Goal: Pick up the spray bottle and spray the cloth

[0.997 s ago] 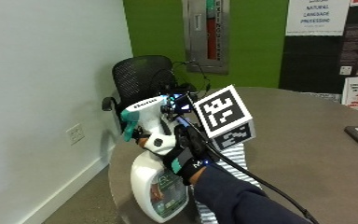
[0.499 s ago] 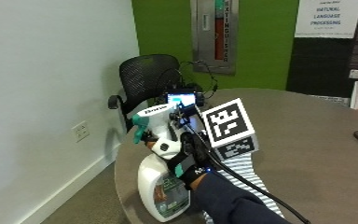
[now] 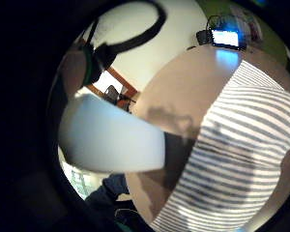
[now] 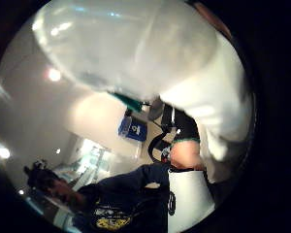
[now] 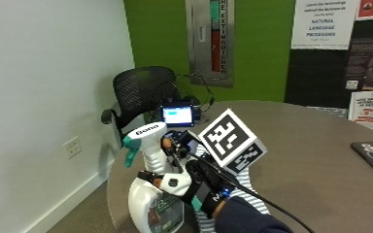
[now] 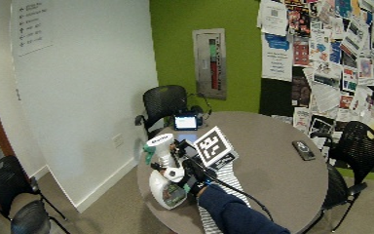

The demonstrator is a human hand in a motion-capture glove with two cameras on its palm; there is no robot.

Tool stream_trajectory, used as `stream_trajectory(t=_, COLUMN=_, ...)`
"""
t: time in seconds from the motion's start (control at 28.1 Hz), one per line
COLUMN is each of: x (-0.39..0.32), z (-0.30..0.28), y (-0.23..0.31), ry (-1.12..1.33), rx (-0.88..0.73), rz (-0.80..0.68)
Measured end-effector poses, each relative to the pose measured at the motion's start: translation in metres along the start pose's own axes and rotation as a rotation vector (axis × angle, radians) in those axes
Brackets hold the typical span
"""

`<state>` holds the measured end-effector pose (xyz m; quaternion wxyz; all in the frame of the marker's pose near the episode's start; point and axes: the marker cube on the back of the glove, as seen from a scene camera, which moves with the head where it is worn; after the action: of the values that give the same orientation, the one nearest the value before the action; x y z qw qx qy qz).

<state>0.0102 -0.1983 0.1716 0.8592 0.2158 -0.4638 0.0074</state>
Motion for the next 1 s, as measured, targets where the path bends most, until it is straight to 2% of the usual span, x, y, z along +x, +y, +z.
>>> stream_trajectory(t=0.28, x=-0.003, z=-0.03, y=0.019, ry=0.159, rx=-0.059, rz=-0.054)
stream_trajectory(t=0.75, x=0.033, z=-0.102, y=0.089, ry=0.37, rx=-0.076, rz=-0.066)
stream_trajectory(t=1.0, x=0.062, z=-0.139, y=0.138, ry=0.436, rx=-0.078, rz=0.051)
